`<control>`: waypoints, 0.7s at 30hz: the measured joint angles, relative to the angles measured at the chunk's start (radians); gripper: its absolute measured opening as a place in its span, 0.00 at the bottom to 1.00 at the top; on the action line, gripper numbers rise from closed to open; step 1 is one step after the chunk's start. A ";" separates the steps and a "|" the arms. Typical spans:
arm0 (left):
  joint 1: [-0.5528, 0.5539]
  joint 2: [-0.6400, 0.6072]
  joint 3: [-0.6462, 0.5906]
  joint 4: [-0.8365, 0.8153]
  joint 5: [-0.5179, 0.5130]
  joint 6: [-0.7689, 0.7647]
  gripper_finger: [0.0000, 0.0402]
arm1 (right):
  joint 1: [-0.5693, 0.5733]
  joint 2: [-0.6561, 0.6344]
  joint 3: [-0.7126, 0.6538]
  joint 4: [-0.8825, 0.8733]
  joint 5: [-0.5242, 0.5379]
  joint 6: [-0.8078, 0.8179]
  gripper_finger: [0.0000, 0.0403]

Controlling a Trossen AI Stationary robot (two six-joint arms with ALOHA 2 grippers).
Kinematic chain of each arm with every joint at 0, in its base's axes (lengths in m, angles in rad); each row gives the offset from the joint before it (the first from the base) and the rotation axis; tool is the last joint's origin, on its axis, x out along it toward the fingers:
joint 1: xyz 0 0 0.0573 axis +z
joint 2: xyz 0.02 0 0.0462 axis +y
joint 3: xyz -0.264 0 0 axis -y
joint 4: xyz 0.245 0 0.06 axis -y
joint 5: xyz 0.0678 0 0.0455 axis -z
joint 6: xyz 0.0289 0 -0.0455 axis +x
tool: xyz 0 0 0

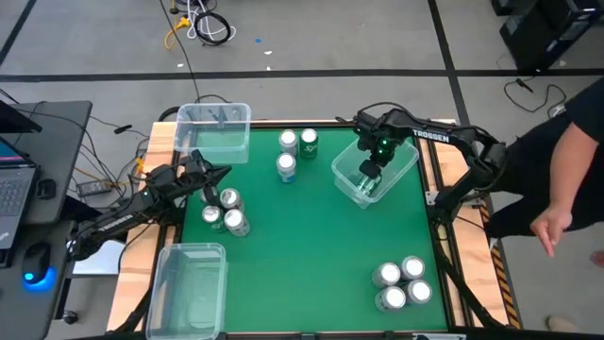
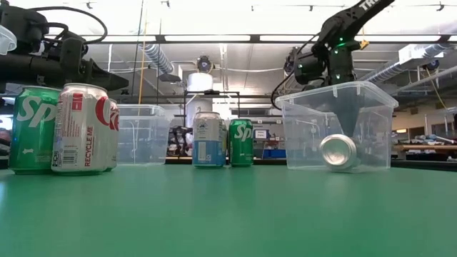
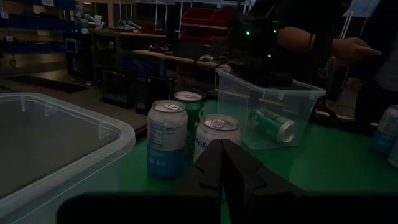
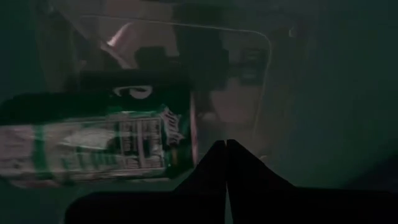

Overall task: Sort soda cans
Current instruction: Put the green soda can into the top right transparent bin

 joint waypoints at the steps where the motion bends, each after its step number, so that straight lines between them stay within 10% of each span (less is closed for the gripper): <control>1: 0.000 0.000 0.000 0.000 0.000 0.000 0.02 | 0.000 -0.001 -0.006 0.002 0.009 -0.003 0.00; 21: 0.000 0.000 0.000 0.000 0.000 0.000 0.02 | 0.026 0.008 0.036 -0.012 -0.062 0.034 0.00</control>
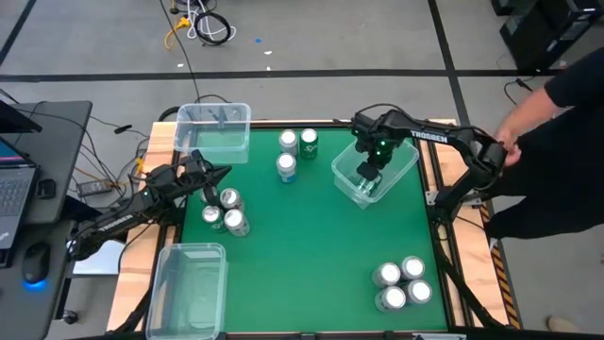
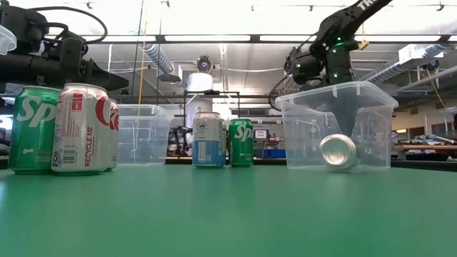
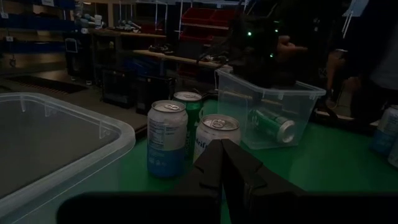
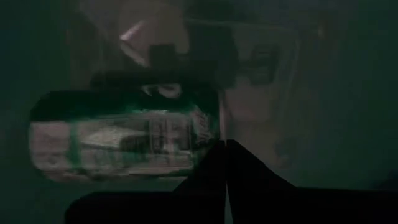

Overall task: Sort soda cans
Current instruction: Put the green soda can into the top right transparent bin

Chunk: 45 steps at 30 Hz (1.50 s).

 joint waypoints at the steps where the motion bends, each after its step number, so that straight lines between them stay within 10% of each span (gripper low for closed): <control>1: 0.000 0.000 0.000 0.000 0.000 0.000 0.02 | 0.005 -0.002 0.018 0.004 -0.007 0.005 0.00; 45: 0.000 0.000 0.000 -0.001 0.000 -0.019 0.02 | 0.023 -0.005 -0.071 -0.061 0.124 0.073 0.00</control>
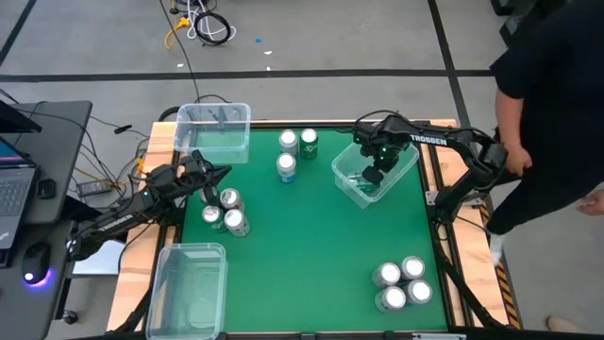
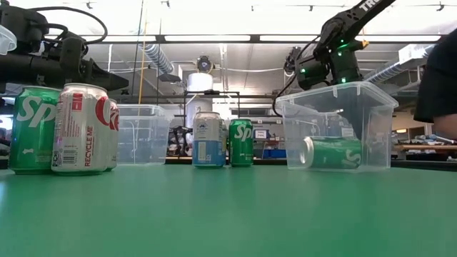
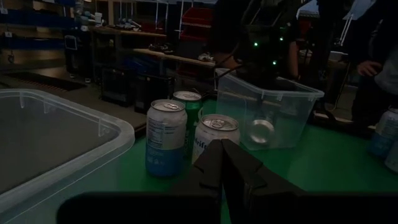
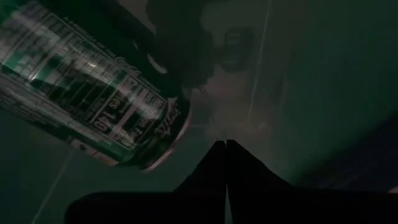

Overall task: Sort soda cans
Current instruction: Put the green soda can into the top right transparent bin

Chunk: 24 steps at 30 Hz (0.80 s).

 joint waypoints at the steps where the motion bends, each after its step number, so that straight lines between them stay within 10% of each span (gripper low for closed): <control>1: 0.000 0.000 0.000 0.000 0.000 0.000 0.02 | -0.001 0.000 0.000 -0.003 -0.020 0.000 0.00; 24: 0.000 0.000 0.000 0.000 0.000 0.000 0.02 | -0.001 0.006 0.002 -0.062 -0.142 0.000 0.00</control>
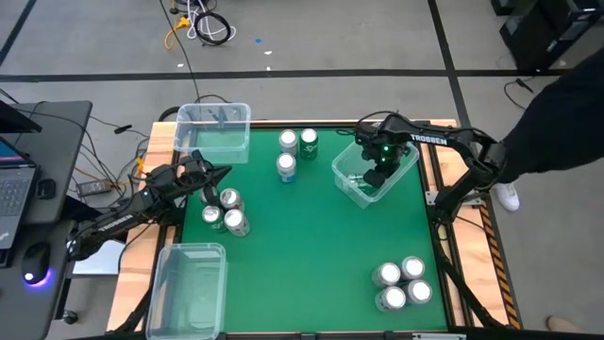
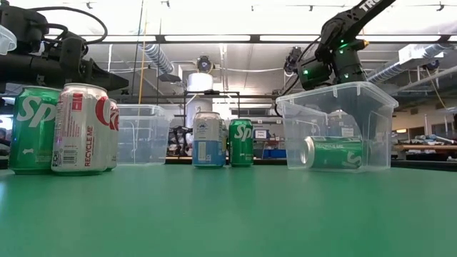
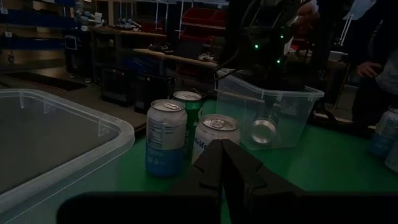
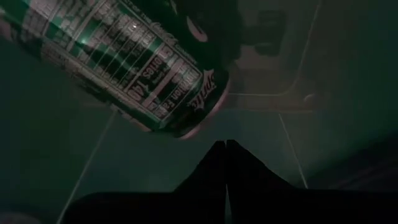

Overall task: Sort soda cans
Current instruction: Put the green soda can into the top right transparent bin

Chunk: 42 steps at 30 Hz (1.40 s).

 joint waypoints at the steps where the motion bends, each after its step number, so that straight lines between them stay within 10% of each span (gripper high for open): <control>1: 0.000 0.000 0.000 0.000 0.000 0.000 0.02 | 0.000 0.008 0.000 0.002 -0.001 0.000 0.00; 42: 0.000 0.000 0.000 0.000 0.000 -0.006 0.02 | 0.022 0.059 0.016 0.142 -0.103 -0.035 0.00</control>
